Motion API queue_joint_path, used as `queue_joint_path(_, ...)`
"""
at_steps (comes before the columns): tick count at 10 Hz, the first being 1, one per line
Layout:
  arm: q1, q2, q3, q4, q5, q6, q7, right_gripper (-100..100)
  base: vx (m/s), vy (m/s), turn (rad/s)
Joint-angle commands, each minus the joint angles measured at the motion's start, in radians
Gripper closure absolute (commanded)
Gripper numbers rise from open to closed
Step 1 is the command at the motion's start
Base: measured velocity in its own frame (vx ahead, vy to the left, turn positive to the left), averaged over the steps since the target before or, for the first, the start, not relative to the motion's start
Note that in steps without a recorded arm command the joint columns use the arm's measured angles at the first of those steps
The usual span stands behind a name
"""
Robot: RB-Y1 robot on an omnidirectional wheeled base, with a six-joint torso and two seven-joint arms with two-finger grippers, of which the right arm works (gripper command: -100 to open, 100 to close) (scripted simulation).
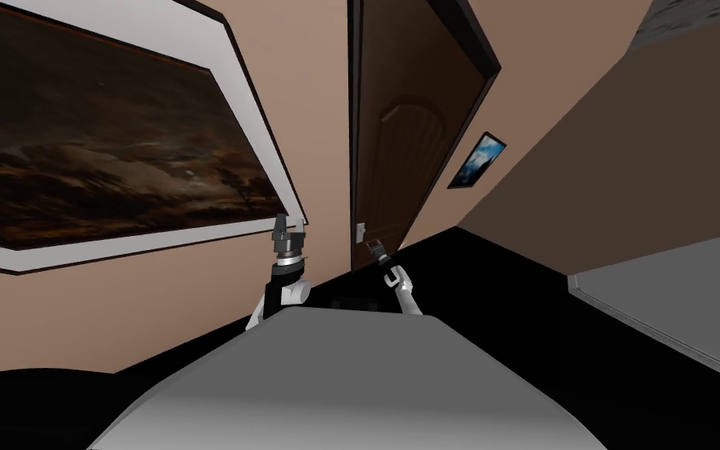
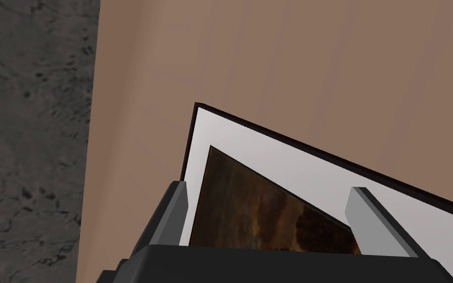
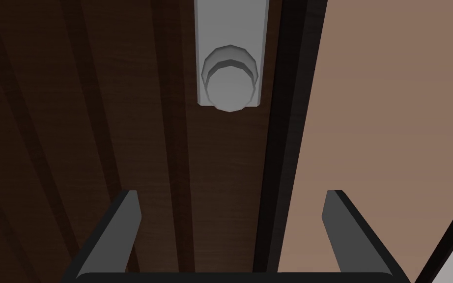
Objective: Pull the door open
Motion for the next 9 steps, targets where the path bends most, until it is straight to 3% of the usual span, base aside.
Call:
queue_joint_path(1, -0.01, -0.016, -0.01, 0.014, -0.044, 0.011, 0.032, -100, -0.007, 0.017, 0.177)
queue_joint_path(9, -0.051, -0.056, -0.052, 0.075, -0.269, 0.076, 0.206, -100, 0.012, 0.019, 0.203)
